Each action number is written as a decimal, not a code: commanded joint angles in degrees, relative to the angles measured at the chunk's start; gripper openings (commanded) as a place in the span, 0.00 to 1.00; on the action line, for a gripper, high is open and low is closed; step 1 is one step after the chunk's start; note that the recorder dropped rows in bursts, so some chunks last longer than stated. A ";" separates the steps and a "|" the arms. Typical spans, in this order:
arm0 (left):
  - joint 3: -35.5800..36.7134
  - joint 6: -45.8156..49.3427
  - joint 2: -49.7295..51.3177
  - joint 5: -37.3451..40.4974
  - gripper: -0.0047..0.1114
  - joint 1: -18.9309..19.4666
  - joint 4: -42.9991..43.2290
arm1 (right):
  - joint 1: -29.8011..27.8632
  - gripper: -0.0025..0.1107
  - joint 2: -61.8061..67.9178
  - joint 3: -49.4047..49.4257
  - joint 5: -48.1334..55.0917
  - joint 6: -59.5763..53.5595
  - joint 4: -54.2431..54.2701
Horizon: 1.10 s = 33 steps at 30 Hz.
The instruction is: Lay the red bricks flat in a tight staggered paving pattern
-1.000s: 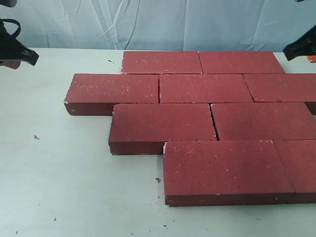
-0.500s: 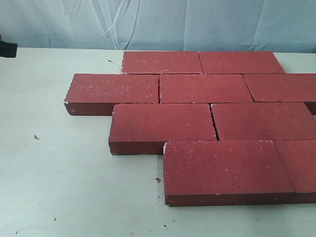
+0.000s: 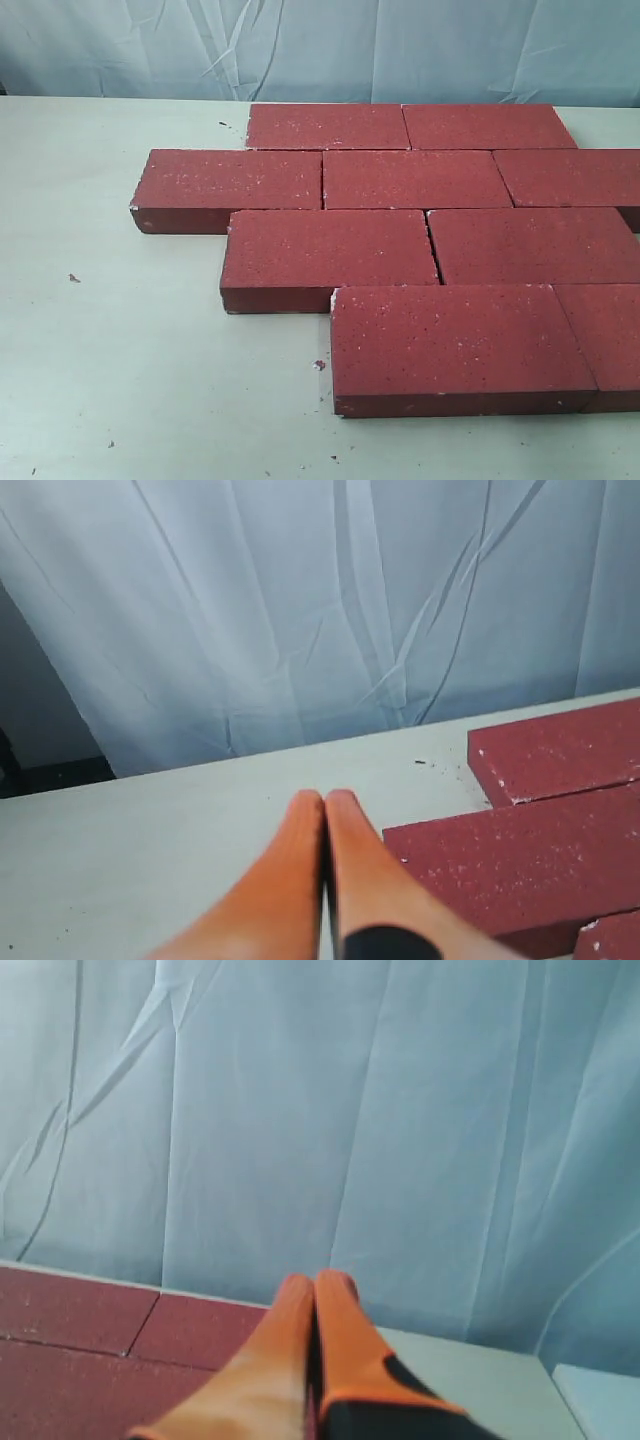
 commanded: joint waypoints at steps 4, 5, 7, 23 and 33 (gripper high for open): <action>7.62 -0.35 -12.01 -6.85 0.04 -0.13 -7.57 | -0.24 0.01 -12.26 2.83 -3.42 -0.06 0.00; 8.52 -0.35 -13.11 -8.09 0.04 -0.13 -8.47 | -0.24 0.01 -13.41 2.83 -3.45 -0.06 0.38; 10.85 -0.35 -15.64 -10.80 0.04 -0.13 -8.87 | -0.24 0.01 -15.82 2.83 -3.32 -0.06 1.04; 20.45 -0.35 -19.58 -20.91 0.04 -0.13 -9.87 | -0.24 0.01 -18.07 6.56 -7.42 0.06 4.10; 21.94 -0.35 -19.58 -21.74 0.04 -0.13 -9.87 | -0.24 0.01 -24.86 6.73 -3.69 0.06 4.72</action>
